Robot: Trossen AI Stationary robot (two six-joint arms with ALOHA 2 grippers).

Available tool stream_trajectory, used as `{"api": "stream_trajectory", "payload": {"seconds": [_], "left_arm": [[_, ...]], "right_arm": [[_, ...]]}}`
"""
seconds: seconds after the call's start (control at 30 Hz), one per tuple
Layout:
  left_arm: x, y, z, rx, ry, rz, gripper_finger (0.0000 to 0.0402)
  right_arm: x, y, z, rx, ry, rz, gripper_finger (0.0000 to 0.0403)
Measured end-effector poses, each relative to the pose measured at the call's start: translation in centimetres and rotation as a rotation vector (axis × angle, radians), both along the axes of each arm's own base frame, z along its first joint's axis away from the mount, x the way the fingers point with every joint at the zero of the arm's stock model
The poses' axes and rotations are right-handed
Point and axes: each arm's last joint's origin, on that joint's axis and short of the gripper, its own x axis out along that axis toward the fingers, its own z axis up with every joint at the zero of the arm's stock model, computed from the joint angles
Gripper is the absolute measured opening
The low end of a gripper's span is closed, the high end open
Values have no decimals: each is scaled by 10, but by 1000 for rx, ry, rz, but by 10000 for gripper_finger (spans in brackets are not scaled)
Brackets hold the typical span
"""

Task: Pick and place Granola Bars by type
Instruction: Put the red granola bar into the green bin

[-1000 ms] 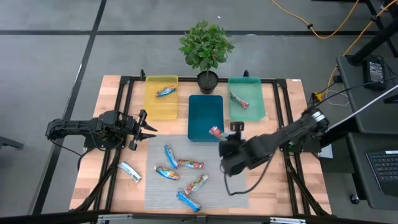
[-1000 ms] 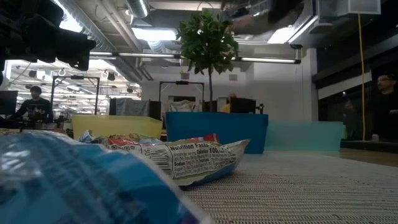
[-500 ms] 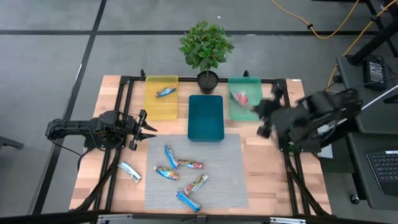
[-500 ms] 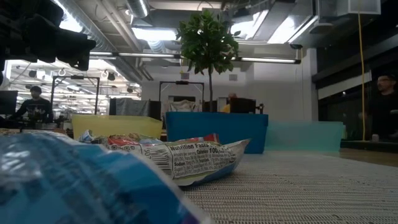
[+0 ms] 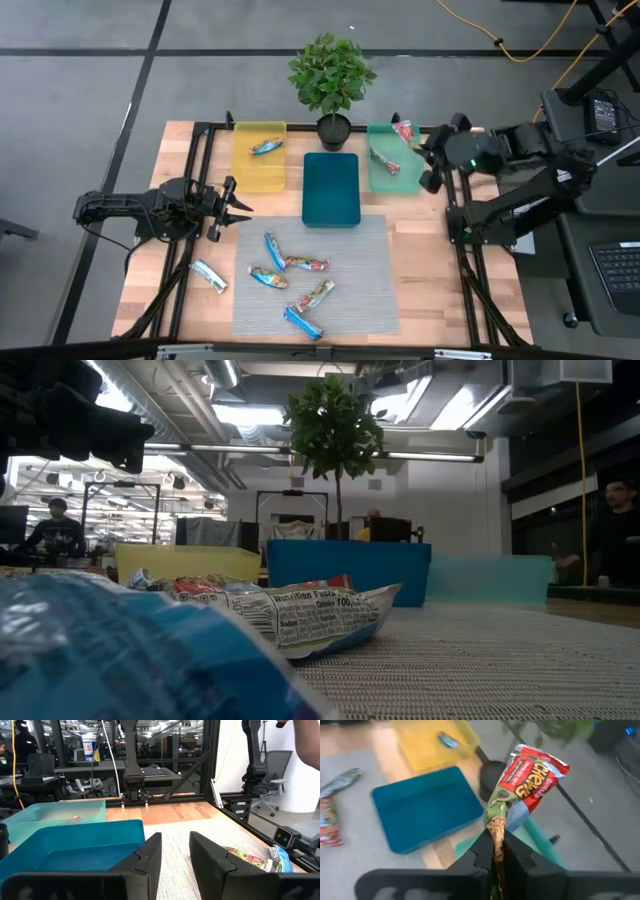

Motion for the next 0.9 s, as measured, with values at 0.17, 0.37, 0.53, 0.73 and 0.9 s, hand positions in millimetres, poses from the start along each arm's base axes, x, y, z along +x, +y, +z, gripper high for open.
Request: {"api": "stream_trajectory", "payload": {"seconds": [0.17,0.37,0.53,0.73,0.9], "left_arm": [[0,0,0,0,0,0,97],[0,0,0,0,0,0,93],[0,0,0,0,0,0,95],[0,0,0,0,0,1,97],[0,0,0,0,0,0,93]], "right_arm": [[-3,-30,-1,36,20,-117,29],[2,-61,-18,108,80,-224,30],[13,-84,-54,207,175,-231,30],[22,-108,-101,247,233,-249,30],[27,-120,-133,309,238,-200,30]]}}
